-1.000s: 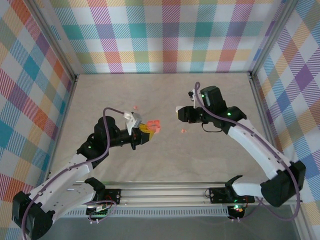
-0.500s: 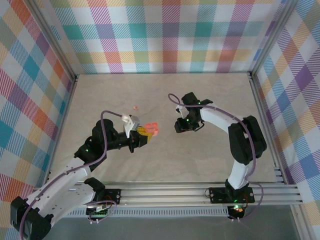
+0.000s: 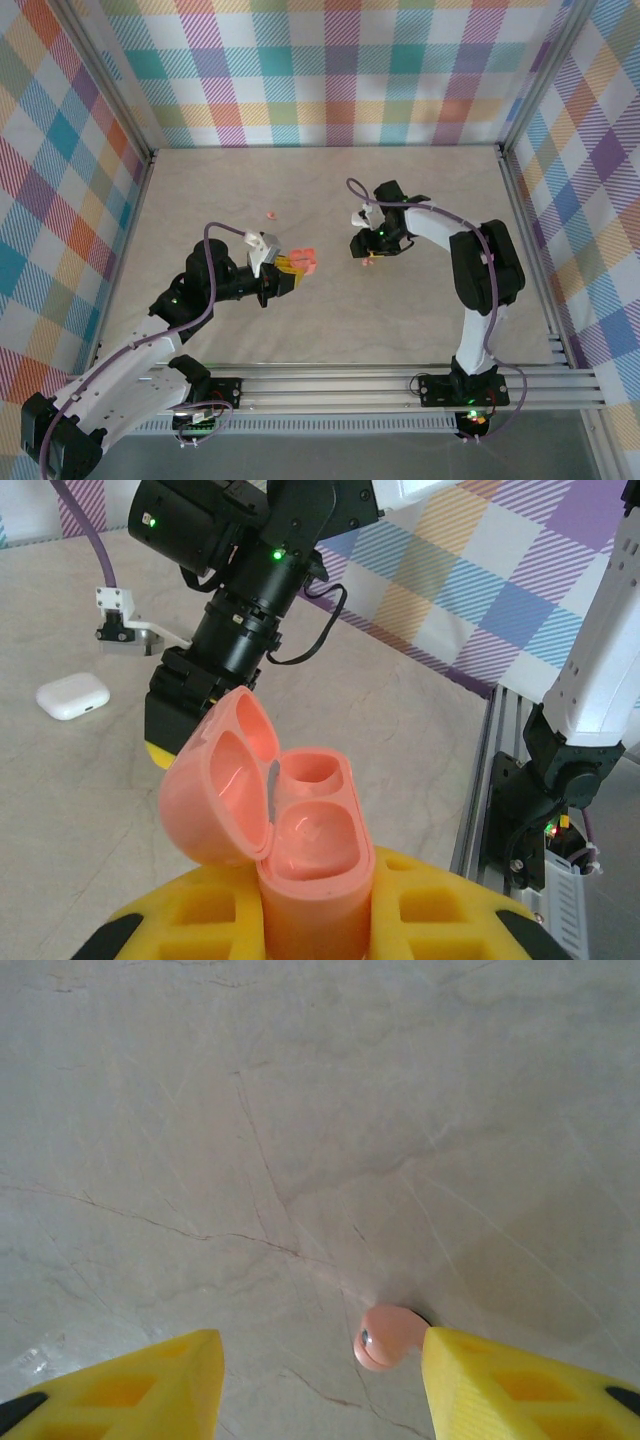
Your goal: Insert wireless bluetooth earbuds into charging case
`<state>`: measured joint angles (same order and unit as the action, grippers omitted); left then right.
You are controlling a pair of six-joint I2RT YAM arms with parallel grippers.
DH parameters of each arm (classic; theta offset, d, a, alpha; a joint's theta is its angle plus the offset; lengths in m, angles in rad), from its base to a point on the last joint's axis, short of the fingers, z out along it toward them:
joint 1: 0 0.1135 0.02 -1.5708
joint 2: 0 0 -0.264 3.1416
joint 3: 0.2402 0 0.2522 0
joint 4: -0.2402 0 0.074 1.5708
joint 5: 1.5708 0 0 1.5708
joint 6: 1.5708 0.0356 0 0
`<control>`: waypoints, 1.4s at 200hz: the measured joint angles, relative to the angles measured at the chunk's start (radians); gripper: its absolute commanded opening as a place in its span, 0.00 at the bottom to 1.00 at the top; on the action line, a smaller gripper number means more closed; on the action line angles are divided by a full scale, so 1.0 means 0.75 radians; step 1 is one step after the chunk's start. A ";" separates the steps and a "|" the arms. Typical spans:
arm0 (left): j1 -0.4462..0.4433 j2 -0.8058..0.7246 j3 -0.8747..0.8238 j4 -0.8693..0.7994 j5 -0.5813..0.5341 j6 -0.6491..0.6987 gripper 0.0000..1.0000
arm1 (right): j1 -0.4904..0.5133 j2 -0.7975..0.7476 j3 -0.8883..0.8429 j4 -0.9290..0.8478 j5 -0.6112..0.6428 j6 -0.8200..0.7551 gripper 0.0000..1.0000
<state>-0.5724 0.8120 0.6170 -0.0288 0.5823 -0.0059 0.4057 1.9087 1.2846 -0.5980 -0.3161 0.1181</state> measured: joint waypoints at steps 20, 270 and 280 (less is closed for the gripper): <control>0.000 0.000 0.001 -0.013 0.000 0.005 0.03 | 0.000 0.004 -0.020 0.024 -0.038 0.008 0.56; 0.000 -0.091 -0.010 -0.070 -0.001 0.004 0.04 | -0.001 -0.014 -0.040 0.013 0.020 -0.060 0.52; 0.000 -0.091 -0.010 -0.074 -0.001 0.004 0.04 | -0.001 -0.014 -0.051 0.017 0.006 -0.058 0.51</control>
<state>-0.5724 0.7437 0.6098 -0.0841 0.5819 -0.0029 0.4049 1.8984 1.2461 -0.5854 -0.3115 0.0742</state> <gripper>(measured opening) 0.200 0.514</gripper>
